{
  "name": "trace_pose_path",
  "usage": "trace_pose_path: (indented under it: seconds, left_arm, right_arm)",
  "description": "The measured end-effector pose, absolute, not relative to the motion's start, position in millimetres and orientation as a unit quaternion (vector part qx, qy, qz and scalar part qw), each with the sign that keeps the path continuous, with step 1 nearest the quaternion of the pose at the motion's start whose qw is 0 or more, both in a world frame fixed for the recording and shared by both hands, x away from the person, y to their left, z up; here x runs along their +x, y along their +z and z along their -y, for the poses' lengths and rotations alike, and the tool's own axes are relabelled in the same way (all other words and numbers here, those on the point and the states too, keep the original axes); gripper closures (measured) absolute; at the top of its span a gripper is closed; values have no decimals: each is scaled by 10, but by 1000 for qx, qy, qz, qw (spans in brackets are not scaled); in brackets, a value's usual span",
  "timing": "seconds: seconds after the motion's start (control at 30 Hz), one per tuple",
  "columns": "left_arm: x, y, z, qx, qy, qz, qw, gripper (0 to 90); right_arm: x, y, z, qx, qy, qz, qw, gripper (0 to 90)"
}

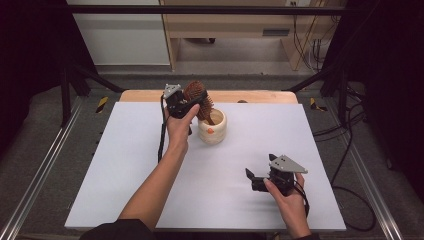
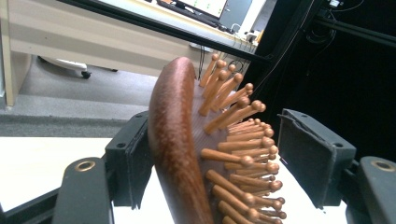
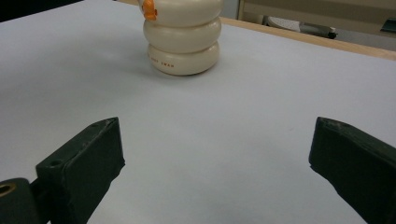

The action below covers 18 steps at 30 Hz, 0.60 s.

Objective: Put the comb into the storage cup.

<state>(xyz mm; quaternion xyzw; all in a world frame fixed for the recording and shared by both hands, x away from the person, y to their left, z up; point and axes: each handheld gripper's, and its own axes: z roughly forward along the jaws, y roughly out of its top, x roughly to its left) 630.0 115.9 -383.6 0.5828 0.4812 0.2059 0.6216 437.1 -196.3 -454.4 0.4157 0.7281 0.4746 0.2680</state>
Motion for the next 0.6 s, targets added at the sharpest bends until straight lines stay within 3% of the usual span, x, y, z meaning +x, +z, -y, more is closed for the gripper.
trace_pose_path:
  seconds: [0.4, 0.6]
  left_arm:
    - [6280, -3843, -1181, 576, 204, -483, 627, 234]
    - [6271, -3841, -1179, 579, 204, -487, 622, 167]
  right_arm:
    - [4371, -4546, 1959, 416, 474, -728, 267, 36]
    - [4370, -4546, 1958, 416, 474, -728, 267, 36]
